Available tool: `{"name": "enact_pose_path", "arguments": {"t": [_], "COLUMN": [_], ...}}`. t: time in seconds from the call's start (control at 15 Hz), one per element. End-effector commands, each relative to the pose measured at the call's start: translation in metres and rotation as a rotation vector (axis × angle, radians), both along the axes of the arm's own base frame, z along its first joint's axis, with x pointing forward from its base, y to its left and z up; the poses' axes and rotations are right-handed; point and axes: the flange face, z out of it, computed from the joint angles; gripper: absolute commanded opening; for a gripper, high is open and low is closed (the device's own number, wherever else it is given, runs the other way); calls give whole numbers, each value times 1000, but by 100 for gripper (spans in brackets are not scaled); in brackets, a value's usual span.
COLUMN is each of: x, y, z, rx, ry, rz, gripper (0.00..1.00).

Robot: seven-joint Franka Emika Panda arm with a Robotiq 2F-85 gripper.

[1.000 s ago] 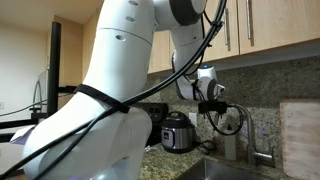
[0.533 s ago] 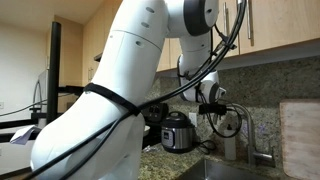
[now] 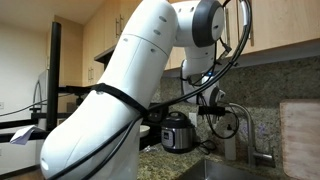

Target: Push the faucet to the left

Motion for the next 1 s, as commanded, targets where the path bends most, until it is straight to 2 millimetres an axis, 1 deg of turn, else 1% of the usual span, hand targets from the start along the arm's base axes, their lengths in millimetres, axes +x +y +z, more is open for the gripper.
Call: {"name": "enact_pose_path", "arguments": {"t": [0.0,0.4,0.67,0.93], "x": [8,15,10,0], "y": [10,12,6,-6], "z": [1,-3,-6,-10], "rx": [12,18,14,24], "ry": [-31,-36,-33,-47], "rz": [9,6,-15,-50], "gripper": [100,100,100,100]}}
